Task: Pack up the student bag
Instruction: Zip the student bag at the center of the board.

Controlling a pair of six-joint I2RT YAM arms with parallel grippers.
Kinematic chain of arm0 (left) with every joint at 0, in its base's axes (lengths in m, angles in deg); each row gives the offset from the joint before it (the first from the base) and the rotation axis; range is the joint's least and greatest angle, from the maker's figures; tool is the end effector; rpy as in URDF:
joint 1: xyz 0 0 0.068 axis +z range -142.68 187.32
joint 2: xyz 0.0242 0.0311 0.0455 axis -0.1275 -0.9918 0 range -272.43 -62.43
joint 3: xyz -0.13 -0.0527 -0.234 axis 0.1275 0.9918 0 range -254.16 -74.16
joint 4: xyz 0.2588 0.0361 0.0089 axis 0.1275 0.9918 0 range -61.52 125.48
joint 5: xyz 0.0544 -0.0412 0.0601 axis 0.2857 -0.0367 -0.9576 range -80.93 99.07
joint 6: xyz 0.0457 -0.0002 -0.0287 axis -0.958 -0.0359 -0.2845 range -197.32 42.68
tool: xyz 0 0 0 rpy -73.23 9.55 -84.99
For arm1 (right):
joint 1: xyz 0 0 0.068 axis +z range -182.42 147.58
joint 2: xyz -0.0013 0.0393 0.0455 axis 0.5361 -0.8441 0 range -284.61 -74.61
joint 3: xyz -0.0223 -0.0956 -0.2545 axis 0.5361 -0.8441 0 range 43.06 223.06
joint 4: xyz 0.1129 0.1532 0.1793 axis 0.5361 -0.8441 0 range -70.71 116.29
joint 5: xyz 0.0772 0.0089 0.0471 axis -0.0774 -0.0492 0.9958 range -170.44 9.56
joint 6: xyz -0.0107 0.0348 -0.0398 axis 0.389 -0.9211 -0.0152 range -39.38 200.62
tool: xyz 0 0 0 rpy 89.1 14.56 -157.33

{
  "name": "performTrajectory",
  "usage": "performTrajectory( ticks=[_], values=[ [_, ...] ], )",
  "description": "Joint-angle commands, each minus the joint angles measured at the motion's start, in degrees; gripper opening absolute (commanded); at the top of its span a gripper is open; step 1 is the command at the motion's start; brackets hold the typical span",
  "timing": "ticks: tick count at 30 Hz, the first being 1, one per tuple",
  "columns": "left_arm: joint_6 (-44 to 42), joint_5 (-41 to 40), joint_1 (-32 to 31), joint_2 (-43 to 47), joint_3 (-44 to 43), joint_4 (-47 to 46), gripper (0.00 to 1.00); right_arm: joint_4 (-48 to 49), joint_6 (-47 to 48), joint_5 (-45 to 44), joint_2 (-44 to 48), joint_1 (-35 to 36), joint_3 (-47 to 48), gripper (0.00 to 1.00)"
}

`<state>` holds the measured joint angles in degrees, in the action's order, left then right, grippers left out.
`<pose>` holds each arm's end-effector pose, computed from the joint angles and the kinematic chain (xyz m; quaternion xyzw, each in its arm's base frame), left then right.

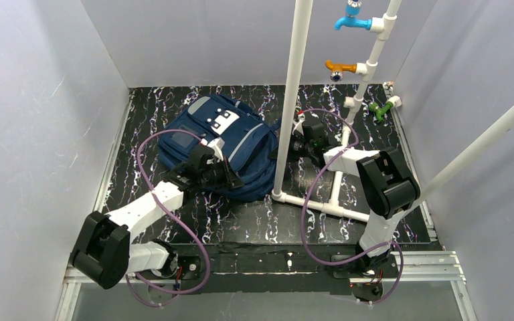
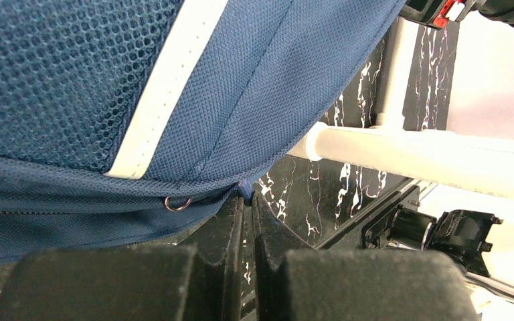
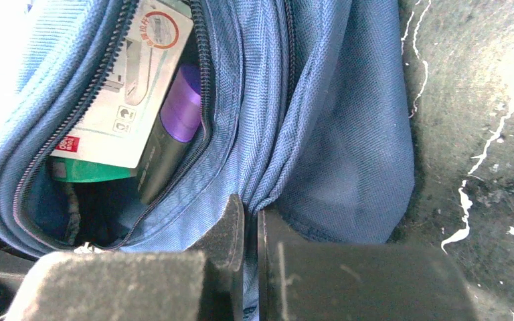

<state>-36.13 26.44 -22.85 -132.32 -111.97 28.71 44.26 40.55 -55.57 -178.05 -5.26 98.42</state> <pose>0.2194 -0.1399 0.2243 -0.0106 0.8689 -0.3856 0.3102 0.3327 0.1875 0.1746 -0.0116 0.8529 0.4252 0.3026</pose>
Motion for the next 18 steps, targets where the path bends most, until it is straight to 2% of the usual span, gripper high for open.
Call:
performTrajectory(
  ticks=[1,3,5,9,13,15,18],
  values=[
    [1.3,1.6,-1.6,0.2,-3.6,-3.9,0.00,-9.4,9.6,-1.5,3.9,2.4,4.7,0.07],
    [0.7,1.9,-1.6,-1.5,-5.2,-3.9,0.00,-14.7,14.3,-3.8,5.3,2.4,6.8,0.13],
    [0.3,3.6,-1.5,-4.3,-7.4,-4.1,0.00,-17.0,16.7,-5.1,5.6,2.4,8.2,0.15],
    [0.6,5.2,-1.1,-8.4,-10.2,-5.0,0.00,-17.5,17.2,0.6,2.0,2.4,12.5,0.01],
    [3.8,6.2,-0.4,-10.1,-11.0,-9.1,0.00,-13.5,16.5,-1.0,0.1,2.7,16.0,0.01],
    [5.4,6.2,0.2,-10.9,-11.2,-10.4,0.00,-16.2,17.7,-2.0,-2.3,2.6,20.3,0.01],
    [6.6,6.6,1.1,-12.2,-11.2,-10.6,0.00,-26.7,22.9,-7.8,-3.8,2.6,25.5,0.22]
  ],
)
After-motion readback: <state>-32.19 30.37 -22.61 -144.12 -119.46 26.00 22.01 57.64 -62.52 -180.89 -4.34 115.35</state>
